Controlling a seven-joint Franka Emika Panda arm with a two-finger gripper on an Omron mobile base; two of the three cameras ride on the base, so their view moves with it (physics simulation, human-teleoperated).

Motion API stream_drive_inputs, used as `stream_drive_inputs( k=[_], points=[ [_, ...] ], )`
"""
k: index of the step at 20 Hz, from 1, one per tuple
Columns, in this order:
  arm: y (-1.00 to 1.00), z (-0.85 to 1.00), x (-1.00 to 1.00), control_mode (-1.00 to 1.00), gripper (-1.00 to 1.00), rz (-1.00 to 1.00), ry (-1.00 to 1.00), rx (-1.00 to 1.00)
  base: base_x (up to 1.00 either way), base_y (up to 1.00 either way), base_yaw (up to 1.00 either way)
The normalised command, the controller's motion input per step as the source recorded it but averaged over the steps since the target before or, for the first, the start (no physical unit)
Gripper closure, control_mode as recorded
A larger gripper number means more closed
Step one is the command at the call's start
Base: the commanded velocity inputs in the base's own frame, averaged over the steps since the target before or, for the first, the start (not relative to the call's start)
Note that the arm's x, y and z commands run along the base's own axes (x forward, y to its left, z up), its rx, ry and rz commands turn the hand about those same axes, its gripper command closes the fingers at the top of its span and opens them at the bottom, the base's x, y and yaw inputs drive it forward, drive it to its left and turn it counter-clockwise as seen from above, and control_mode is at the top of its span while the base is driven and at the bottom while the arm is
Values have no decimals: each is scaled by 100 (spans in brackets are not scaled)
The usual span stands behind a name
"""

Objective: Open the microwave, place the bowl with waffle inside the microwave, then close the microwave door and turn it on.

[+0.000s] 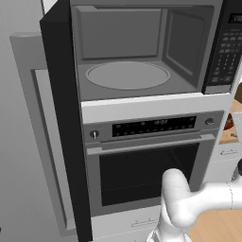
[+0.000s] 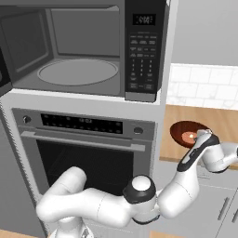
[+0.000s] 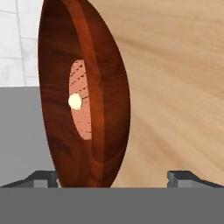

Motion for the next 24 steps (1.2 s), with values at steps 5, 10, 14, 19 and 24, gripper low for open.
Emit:
stream_drive_inputs(
  k=[5, 10, 14, 19, 24],
  points=[
    [0, -14, 17, -100, -100, 0, 0, 0, 0, 0, 0],
    [0, -25, 5, -100, -100, 0, 4, 0, 0, 0, 0],
    [0, -9, 4, -100, -100, 0, 3, 0, 0, 0, 0],
    [30, -10, 6, -100, -100, -4, -1, 0, 0, 0, 0],
    [8, -3, 0, -100, -100, 0, 0, 0, 0, 0, 0]
  ],
)
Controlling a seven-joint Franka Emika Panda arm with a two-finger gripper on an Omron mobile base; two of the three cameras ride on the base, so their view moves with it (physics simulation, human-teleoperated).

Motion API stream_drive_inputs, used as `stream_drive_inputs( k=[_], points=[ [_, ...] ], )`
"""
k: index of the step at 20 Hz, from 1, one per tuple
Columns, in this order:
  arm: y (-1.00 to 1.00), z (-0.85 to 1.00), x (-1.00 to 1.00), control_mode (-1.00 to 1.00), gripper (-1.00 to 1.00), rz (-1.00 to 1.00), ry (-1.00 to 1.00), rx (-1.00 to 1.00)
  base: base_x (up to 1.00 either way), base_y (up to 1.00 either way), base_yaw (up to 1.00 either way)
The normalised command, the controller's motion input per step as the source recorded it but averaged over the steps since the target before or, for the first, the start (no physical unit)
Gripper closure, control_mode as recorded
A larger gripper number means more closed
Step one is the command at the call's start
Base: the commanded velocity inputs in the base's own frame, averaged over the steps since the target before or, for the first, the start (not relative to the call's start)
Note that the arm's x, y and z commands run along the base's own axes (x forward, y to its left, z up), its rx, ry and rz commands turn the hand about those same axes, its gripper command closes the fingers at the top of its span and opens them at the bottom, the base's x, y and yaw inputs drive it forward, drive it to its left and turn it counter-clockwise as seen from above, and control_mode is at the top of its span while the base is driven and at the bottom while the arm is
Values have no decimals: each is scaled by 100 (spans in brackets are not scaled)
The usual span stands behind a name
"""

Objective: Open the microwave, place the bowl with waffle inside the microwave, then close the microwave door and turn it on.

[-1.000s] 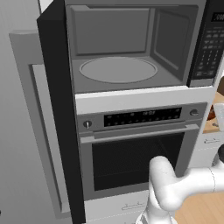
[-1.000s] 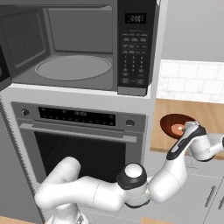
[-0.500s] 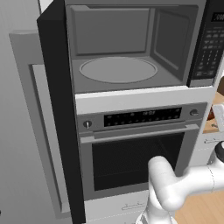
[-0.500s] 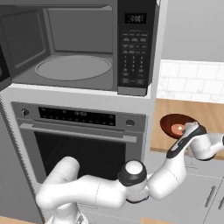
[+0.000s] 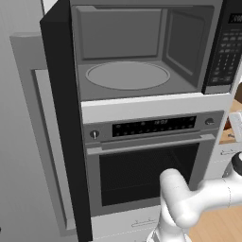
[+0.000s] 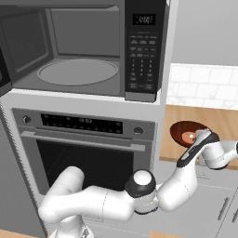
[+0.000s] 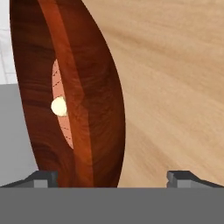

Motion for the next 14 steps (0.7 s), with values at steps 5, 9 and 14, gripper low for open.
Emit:
stream_drive_inputs(
  k=[5, 9, 14],
  points=[
    [0, 0, 0, -100, -100, 0, 0, 0, 0, 0, 0],
    [0, 0, 0, -100, 100, 0, 0, 0, 0, 0, 0],
    [0, 0, 0, -100, 100, 0, 0, 0, 0, 0, 0]
  ],
)
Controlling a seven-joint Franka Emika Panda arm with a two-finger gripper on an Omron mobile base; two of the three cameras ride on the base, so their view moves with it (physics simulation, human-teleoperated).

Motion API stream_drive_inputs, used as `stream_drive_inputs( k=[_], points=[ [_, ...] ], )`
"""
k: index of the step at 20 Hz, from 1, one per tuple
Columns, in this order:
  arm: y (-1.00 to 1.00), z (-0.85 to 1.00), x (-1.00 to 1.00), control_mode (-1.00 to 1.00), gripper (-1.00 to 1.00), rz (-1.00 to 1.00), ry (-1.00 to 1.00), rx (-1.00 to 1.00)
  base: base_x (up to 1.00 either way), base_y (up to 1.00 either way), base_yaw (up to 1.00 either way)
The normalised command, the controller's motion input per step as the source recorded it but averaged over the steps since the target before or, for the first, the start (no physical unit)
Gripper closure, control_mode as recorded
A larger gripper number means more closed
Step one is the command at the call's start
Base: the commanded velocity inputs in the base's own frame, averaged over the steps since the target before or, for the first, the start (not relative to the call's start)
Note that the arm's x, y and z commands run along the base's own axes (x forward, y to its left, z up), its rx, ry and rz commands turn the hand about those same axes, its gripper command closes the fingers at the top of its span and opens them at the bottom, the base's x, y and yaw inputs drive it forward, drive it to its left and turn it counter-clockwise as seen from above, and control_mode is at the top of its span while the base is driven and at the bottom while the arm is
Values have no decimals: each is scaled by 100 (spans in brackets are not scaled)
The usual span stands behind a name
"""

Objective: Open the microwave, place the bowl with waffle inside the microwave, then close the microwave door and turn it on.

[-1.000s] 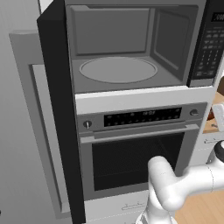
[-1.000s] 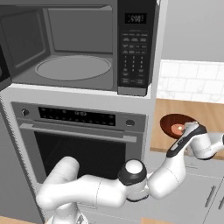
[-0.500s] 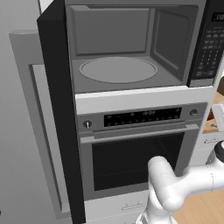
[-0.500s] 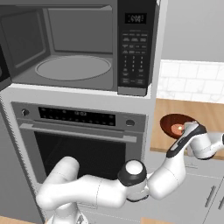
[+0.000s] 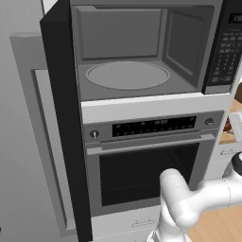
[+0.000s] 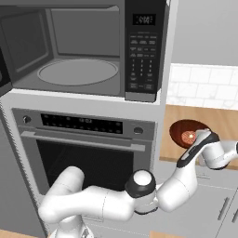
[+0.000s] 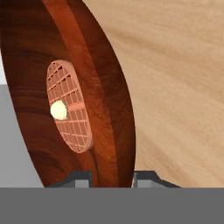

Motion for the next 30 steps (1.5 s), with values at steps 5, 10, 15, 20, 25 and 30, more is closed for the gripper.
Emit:
stream_drive_inputs(
  k=[5, 10, 15, 20, 25, 30],
  points=[
    [-4, 7, -13, -100, 100, -1, -2, 0, 0, 0, 0],
    [-57, 30, -89, -100, 100, -14, -1, 1, 0, 0, 0],
    [-16, 59, -100, -100, 100, -15, -1, 1, 0, 0, 0],
    [39, 84, -95, -100, 100, -2, -8, 0, 0, 0, 0],
    [48, 60, -100, -100, 100, 0, -13, 0, 0, 0, 0],
    [56, 55, -100, -100, 100, 0, -8, 0, 0, 0, 0]
  ],
)
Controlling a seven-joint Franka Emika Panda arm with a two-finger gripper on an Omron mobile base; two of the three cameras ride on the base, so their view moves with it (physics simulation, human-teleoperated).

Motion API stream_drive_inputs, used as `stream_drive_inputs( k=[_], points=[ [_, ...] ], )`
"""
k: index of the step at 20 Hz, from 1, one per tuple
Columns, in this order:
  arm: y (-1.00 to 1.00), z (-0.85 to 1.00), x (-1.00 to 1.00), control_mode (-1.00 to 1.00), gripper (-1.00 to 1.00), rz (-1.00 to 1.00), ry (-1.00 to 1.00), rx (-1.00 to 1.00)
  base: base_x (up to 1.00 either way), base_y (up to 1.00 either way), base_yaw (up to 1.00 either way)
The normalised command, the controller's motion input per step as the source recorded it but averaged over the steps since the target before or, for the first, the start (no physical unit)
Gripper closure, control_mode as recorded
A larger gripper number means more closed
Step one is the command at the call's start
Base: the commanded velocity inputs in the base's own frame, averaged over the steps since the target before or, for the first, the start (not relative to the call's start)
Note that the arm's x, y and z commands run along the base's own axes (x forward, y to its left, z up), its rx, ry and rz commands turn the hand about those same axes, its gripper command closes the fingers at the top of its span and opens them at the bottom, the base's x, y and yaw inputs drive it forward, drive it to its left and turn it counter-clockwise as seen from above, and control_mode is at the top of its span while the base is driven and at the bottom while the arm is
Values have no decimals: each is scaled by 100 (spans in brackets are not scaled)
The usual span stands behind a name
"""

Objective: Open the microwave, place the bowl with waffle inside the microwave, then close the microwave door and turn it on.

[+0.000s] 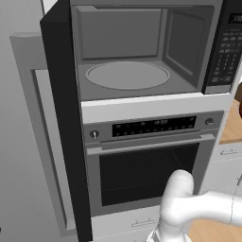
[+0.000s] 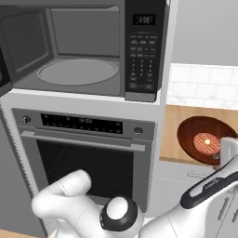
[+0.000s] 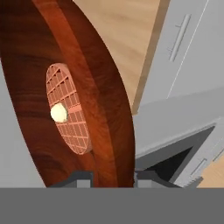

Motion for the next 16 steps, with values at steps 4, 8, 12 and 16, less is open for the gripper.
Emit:
stream_drive_inputs(
  k=[4, 8, 12, 16],
  points=[
    [78, 43, -96, -100, 100, 0, -2, -2, 0, 0, 0],
    [100, 39, -74, -100, 100, -4, -2, -7, 0, 0, 0],
    [100, 50, -27, -100, 100, -4, 0, -7, 0, 0, 0],
    [100, 42, -6, -100, 100, -4, 0, -8, 0, 0, 0]
  ],
)
